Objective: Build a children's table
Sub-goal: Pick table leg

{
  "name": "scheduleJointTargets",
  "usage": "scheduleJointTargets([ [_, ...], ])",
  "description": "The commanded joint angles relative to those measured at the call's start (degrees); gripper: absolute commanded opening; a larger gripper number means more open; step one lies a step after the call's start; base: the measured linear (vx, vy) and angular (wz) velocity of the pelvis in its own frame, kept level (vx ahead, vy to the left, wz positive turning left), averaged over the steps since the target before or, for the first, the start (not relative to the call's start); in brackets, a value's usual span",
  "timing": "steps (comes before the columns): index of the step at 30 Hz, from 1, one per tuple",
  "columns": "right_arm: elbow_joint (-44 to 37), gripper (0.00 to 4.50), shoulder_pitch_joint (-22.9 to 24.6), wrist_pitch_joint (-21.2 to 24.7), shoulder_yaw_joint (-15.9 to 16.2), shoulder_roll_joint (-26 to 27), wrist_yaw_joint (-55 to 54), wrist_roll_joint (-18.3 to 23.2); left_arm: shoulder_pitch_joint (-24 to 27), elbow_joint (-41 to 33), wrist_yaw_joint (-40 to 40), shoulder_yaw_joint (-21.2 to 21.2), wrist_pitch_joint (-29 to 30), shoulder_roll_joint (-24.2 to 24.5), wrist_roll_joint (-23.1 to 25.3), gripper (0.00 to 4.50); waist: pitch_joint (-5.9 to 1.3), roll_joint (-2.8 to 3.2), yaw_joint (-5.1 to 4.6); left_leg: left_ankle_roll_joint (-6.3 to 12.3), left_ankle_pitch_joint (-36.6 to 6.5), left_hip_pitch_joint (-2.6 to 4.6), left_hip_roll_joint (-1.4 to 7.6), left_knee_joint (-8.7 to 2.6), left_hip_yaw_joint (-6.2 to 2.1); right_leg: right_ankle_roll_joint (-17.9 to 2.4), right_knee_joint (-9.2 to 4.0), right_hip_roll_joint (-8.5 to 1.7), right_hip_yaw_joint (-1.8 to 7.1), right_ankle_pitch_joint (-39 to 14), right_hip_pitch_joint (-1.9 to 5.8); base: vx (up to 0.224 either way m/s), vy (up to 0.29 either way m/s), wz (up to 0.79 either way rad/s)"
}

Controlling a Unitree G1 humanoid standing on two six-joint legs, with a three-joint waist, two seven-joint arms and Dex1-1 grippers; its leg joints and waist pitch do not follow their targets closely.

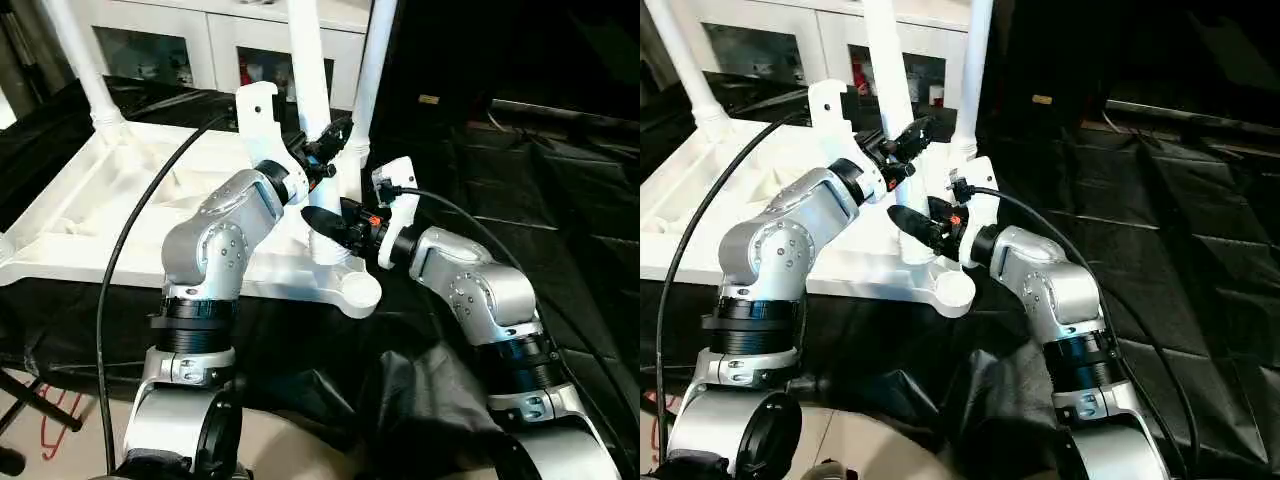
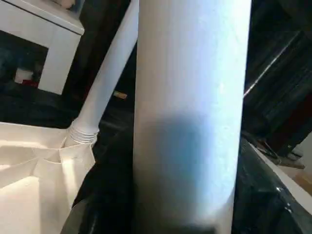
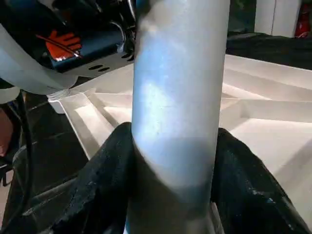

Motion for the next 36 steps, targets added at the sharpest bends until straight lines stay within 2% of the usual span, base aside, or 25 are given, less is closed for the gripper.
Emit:
scheduleJointTargets([
  [1,-3.2,2.61,-1.1,2.2,-0.6,-1.1,2.3,2.2,-0.3,-1.1,-3.1,-0.9,1.4,0.4,-1.8,1.92,-4.68,-0.04,0.07,0.89,-7.9,0.5,-1.06,-3.71,1.21,-8.6,-3.44,-1.12,1.5,-10.2,4.31,0.0,0.0,0.0],
  [3,-3.6,2.7,-1.2,3.9,-0.6,-3.1,4.8,3.2,0.3,-2.1,-7.7,-2.6,2.8,2.0,-3.0,1.91,-4.6,-0.12,0.07,1.01,-8.1,0.46,-1.04,-3.72,1.25,-8.5,-3.47,-1.13,1.53,-10.3,4.31,0.0,0.0,0.0],
  [5,-3.6,3.03,-1.3,4.8,-0.5,-4.1,5.9,3.6,0.4,-2.5,-9.7,-3.1,3.4,2.5,-3.9,1.91,-4.6,-0.14,0.11,1.0,-8.3,0.43,-1.04,-3.68,1.27,-8.8,-3.46,-1.18,1.52,-10.8,4.3,0.0,0.0,0.0],
  [9,-2.7,3.13,-1.6,6.6,-0.8,-6.6,8.2,4.1,0.8,-3.4,-14.7,-3.8,5.9,3.9,-6.7,1.91,-4.58,-0.18,0.16,0.71,-8.4,0.47,-1.06,-3.64,1.31,-9.2,-3.48,-1.22,1.52,-11.3,4.33,0.0,0.0,0.0],
  [10,-2.1,3.26,-1.8,9.6,-1.1,-8.6,10.8,5.8,1.4,-4.4,-19.6,-5.0,7.8,5.6,-9.0,1.91,-4.6,-0.23,0.15,0.82,-8.4,0.43,-1.1,-3.65,1.29,-9.3,-3.47,-1.21,1.48,-11.7,4.39,0.0,0.0,0.0],
  [12,-2.3,3.26,-1.6,11.4,-0.9,-11.0,14.2,7.3,1.6,-4.9,-24.4,-5.5,9.6,7.2,-11.4,1.91,-4.57,-0.26,0.24,1.07,-8.5,0.48,-1.06,-3.65,1.32,-9.5,-3.45,-1.18,1.5,-11.8,4.42,0.0,0.0,0.0],
  [15,-2.5,3.26,-1.5,12.4,-0.5,-12.3,16.4,8.1,1.0,-4.5,-26.9,-5.5,10.5,8.0,-12.6,1.91,-4.49,-0.26,0.12,0.89,-9.0,0.38,-1.01,-3.63,1.32,-9.3,-3.61,-1.27,1.46,-13.0,4.37,0.0,0.0,0.0],
  [22,-3.8,3.26,-1.2,13.0,0.9,-13.6,18.5,8.4,-0.3,-2.9,-27.8,-5.8,9.1,8.9,-11.6,1.9,-4.57,-0.49,0.25,0.45,-8.3,0.35,-0.99,-3.6,1.3,-8.5,-3.65,-1.32,1.44,-14.2,4.41,0.0,0.0,0.0],
  [27,-3.9,3.26,-1.3,13.0,1.4,-13.8,18.9,8.4,-0.4,-2.9,-28.5,-6.4,9.3,9.6,-11.2,1.9,-4.63,-0.4,0.27,0.38,-7.6,0.39,-0.92,-3.59,1.28,-8.8,-3.45,-1.3,1.46,-13.2,4.35,0.0,0.0,0.0],
  [29,-3.9,3.26,-1.5,13.0,1.4,-14.0,19.3,8.3,-0.4,-2.7,-28.7,-6.7,9.2,9.9,-10.7,1.9,-4.65,-0.54,0.26,0.45,-7.3,0.34,-0.93,-3.57,1.3,-8.9,-3.36,-1.27,1.48,-12.5,4.41,0.0,0.0,0.0],
  [32,-3.6,3.61,-1.8,13.6,1.1,-14.2,19.5,8.8,-0.5,-2.3,-28.7,-7.1,8.9,10.4,-10.0,1.9,-4.66,-0.6,0.27,0.6,-6.9,0.32,-1.0,-3.53,1.33,-9.0,-3.32,-1.24,1.48,-12.2,4.44,0.0,0.0,0.0],
  [36,-3.4,3.87,-2.2,13.4,1.3,-14.6,19.4,8.4,-0.6,-2.3,-29.1,-7.6,8.6,11.0,-9.6,1.9,-4.64,-0.58,0.3,0.55,-6.9,0.35,-0.98,-3.49,1.35,-8.9,-3.33,-1.3,1.51,-12.4,4.41,0.0,0.0,0.0],
])
